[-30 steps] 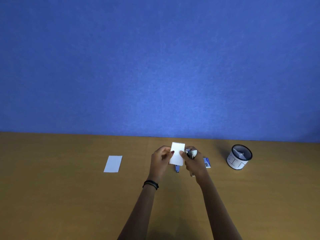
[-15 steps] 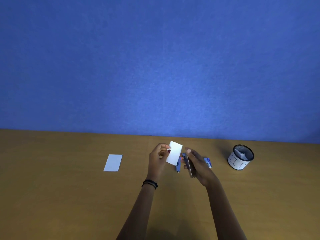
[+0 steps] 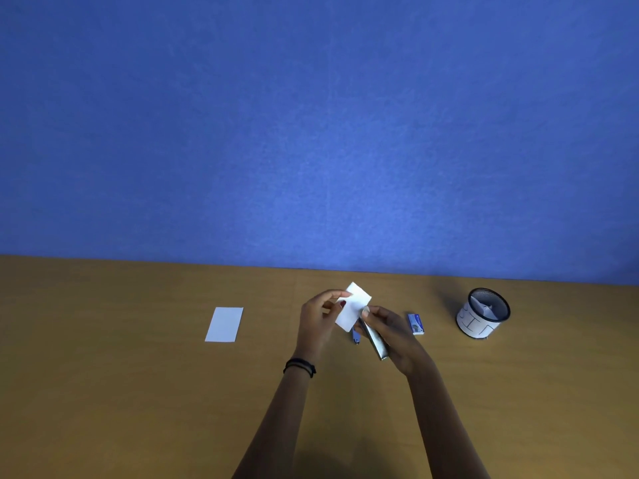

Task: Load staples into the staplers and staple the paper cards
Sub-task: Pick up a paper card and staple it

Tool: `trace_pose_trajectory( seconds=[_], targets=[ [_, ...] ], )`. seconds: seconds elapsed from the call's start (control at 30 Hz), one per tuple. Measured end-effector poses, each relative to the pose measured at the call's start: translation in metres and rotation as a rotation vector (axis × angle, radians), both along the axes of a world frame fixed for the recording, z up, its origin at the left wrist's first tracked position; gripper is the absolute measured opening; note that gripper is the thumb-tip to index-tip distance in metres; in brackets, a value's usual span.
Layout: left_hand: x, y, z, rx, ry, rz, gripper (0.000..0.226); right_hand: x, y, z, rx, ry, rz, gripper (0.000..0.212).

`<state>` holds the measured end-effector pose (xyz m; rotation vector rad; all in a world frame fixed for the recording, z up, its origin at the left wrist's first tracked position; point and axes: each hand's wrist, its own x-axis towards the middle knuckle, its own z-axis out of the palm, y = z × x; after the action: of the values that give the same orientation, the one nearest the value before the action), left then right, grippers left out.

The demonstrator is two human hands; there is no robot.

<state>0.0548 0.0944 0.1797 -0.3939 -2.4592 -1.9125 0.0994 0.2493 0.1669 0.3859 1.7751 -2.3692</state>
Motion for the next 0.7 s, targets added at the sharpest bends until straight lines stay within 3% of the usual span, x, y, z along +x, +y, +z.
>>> trace_pose_trajectory(
  seconds=[0.2, 0.53, 0.7],
  targets=[
    [-0.002, 0.0, -0.002, -0.025, -0.005, -0.061, 0.024, -0.004, -0.005, 0.002, -0.024, -0.05, -0.019, 0.047],
    [-0.006, 0.0, -0.008, -0.037, -0.008, -0.099, 0.027, -0.008, -0.01, -0.001, -0.067, -0.063, -0.02, 0.029],
    [-0.007, -0.001, -0.01, -0.043, -0.021, -0.105, 0.027, -0.009, -0.01, -0.004, -0.065, -0.074, -0.038, 0.034]
  ],
)
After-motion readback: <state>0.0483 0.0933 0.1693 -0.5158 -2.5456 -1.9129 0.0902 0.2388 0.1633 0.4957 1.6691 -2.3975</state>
